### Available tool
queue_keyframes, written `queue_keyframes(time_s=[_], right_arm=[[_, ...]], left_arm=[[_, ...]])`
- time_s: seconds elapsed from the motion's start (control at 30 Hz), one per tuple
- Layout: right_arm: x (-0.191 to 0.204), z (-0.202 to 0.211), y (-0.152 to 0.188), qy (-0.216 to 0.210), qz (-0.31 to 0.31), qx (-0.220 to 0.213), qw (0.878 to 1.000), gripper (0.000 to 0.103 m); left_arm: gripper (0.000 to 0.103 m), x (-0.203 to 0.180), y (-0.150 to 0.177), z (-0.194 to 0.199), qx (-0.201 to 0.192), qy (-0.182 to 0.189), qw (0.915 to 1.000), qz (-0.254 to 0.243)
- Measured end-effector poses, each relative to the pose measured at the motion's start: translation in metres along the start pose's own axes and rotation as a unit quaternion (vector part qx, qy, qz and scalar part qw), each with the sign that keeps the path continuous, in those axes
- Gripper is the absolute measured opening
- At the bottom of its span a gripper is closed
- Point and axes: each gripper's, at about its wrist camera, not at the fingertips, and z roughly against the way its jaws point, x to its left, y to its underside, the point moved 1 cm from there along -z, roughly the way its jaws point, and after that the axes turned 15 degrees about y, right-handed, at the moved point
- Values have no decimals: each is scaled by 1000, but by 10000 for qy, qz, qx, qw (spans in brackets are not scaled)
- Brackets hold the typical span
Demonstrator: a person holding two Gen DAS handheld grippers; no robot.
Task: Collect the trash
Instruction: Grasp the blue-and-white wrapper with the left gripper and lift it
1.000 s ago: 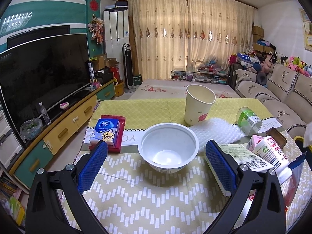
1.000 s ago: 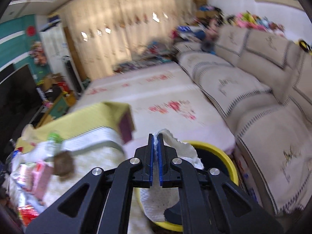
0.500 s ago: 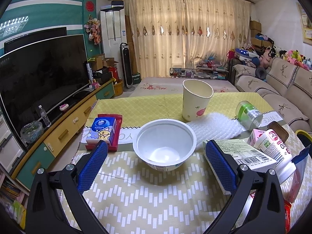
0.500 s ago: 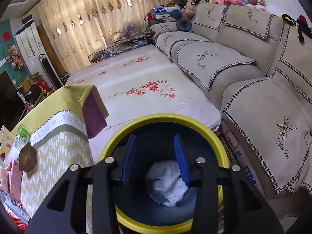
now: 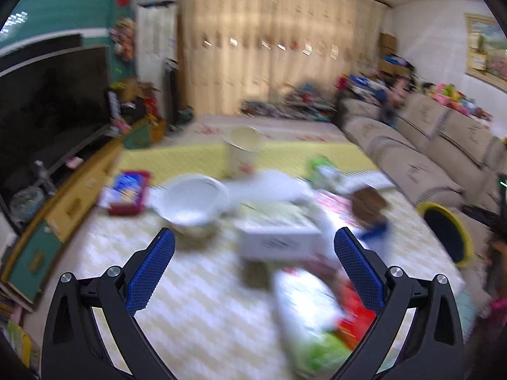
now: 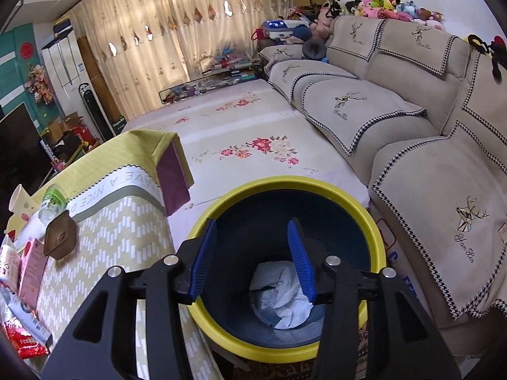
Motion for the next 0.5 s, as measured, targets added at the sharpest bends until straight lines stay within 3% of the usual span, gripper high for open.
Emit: queue_keyframes(time_s=[0.1, 0.3, 0.5], right_arm=[[-4, 4, 0, -113, -47, -25, 9999, 46], [-13, 17, -1, -245, -136, -157, 9995, 48], [-17, 28, -3, -384, -159, -295, 9987, 51]], left_arm=[[99, -41, 10, -3, 222, 408, 9985, -277], [98, -93, 26, -31, 619, 716, 9946, -430], [78, -99, 35, -71, 959, 637, 9933, -93]])
